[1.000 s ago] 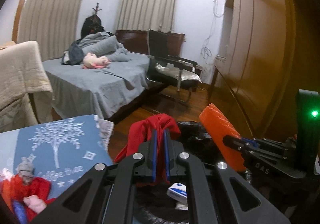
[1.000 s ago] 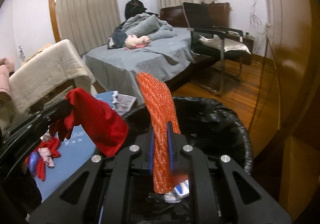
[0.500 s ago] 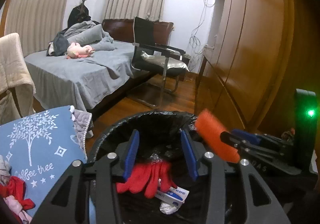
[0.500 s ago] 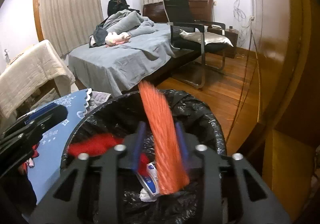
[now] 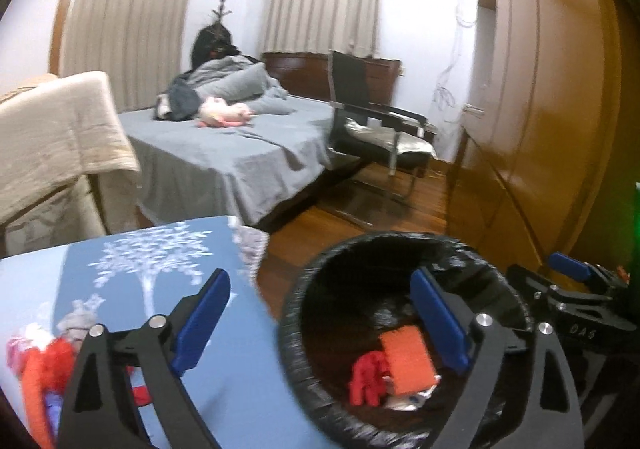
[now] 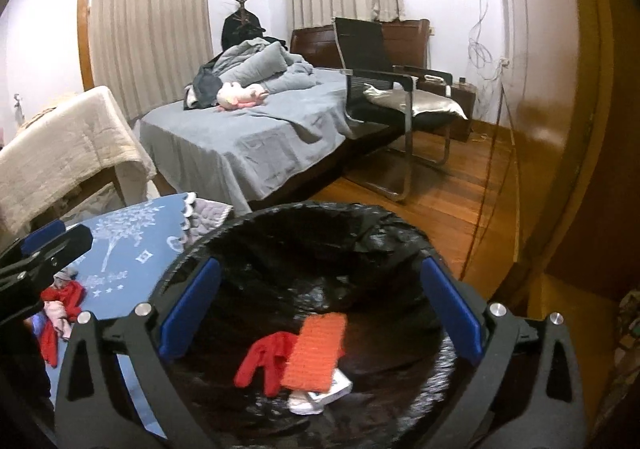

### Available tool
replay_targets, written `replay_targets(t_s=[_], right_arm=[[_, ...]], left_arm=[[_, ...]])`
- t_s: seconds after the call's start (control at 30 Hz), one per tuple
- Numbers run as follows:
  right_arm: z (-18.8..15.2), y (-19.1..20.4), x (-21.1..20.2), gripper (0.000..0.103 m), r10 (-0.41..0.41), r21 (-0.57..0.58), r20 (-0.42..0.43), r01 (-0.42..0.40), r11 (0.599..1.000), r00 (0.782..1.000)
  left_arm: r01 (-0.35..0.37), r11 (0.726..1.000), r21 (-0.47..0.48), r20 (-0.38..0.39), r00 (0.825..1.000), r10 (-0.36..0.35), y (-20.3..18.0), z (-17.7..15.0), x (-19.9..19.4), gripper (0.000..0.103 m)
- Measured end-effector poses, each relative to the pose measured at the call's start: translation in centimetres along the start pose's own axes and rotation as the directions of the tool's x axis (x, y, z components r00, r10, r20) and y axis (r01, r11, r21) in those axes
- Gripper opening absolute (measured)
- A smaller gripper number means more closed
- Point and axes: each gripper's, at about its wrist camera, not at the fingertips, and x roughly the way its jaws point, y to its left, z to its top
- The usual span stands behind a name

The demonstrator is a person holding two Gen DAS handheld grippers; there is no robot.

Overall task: Collect trash
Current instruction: 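Return both tools over the remaining trash on the table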

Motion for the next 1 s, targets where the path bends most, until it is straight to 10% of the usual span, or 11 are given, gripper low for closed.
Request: replay_targets(t_s=[0.37, 1.0], right_arm=[[-0.7, 7.3, 0.0, 0.098, 0.127, -0.029, -0.019, -0.127, 0.991, 0.992], [-2.8, 22.7, 0.6, 0.098, 0.325, -0.153, -0.079, -0.334, 0.930, 0.942]], left_arm=[[-0.195, 0.981, -0.021, 0.017, 0.981, 0.196, 6.8, -2.2, -5.6, 0.091], [-0.458, 0.875, -0.156, -0.022, 0.887, 0.461, 20.1, -7.1, -12.8, 0.091]])
